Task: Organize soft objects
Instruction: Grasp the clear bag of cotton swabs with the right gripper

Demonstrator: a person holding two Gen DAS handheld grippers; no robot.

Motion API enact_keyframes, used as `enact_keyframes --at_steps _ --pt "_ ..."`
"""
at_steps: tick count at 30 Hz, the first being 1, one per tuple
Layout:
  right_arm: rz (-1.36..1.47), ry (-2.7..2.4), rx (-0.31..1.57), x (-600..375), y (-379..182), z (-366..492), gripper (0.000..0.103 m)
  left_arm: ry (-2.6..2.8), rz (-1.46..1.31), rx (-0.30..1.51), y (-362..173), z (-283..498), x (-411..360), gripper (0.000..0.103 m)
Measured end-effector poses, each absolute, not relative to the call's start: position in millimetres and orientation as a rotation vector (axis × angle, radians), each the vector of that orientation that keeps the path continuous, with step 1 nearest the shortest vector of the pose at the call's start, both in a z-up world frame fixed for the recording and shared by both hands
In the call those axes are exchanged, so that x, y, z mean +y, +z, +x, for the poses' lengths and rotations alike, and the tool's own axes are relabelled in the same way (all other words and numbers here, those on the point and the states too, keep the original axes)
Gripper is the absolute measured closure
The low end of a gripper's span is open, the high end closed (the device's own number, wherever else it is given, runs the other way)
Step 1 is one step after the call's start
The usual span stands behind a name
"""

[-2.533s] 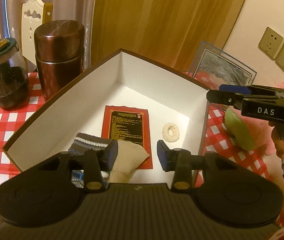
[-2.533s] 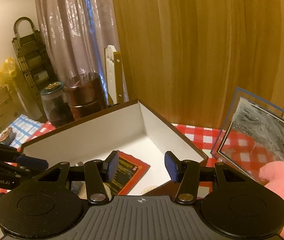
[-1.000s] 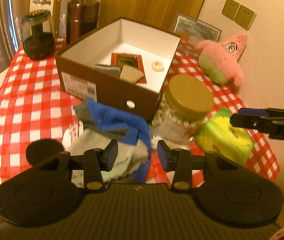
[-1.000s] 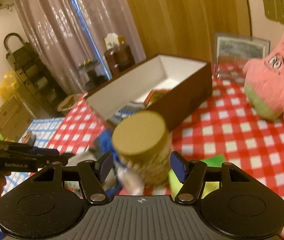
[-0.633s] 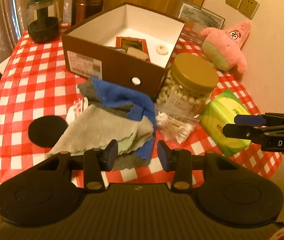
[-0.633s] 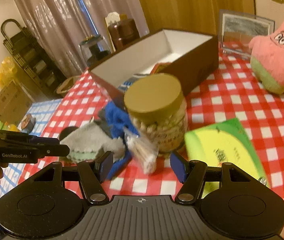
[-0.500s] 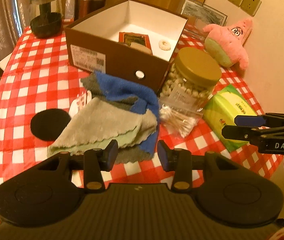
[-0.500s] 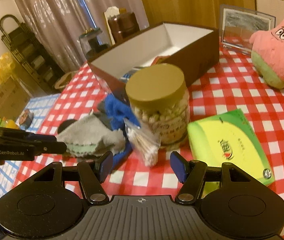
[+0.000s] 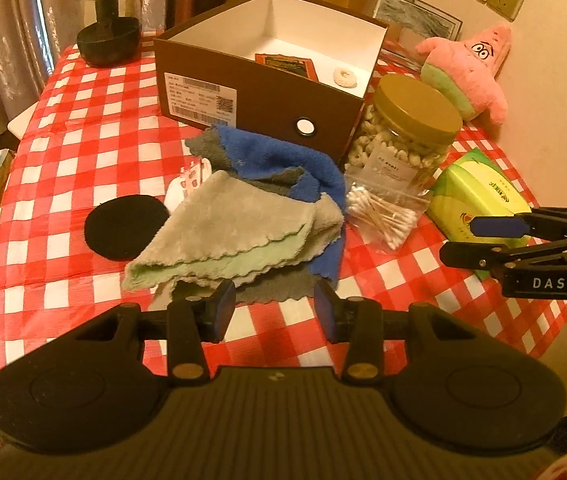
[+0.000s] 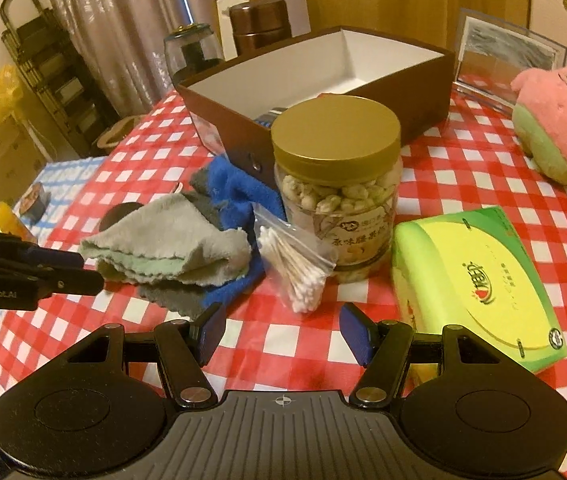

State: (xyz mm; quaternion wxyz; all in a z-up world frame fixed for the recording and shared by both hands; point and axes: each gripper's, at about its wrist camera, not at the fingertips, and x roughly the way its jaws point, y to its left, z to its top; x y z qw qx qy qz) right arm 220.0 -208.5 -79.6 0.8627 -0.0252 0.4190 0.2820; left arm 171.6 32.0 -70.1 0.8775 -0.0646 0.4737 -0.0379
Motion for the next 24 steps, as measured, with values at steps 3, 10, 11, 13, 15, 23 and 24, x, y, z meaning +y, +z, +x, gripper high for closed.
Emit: enact_keyframes --at_steps 3,10,11,13,15,23,24 --pt "-0.069 0.585 0.864 -203 -81 221 0.040 -0.069 -0.137 0.982 -71 171 38 0.064" --pt "-0.077 0.554 0.831 -194 -85 234 0.040 -0.052 -0.136 0.965 -73 169 50 0.064" --pt "-0.083 0.549 0.830 -192 -86 235 0.040 -0.049 -0.137 0.963 -73 169 52 0.064" --pt "-0.105 0.536 0.827 -188 -89 239 0.040 -0.042 -0.140 0.963 -74 169 56 0.064" --pt "-0.126 0.522 0.827 -184 -93 243 0.040 -0.036 -0.144 0.965 -76 169 60 0.064" --pt "-0.170 0.488 0.823 -176 -115 258 0.040 -0.021 -0.146 0.969 -80 172 75 0.064" --pt "-0.172 0.491 0.821 -174 -119 259 0.040 -0.021 -0.145 0.969 -81 173 76 0.064"
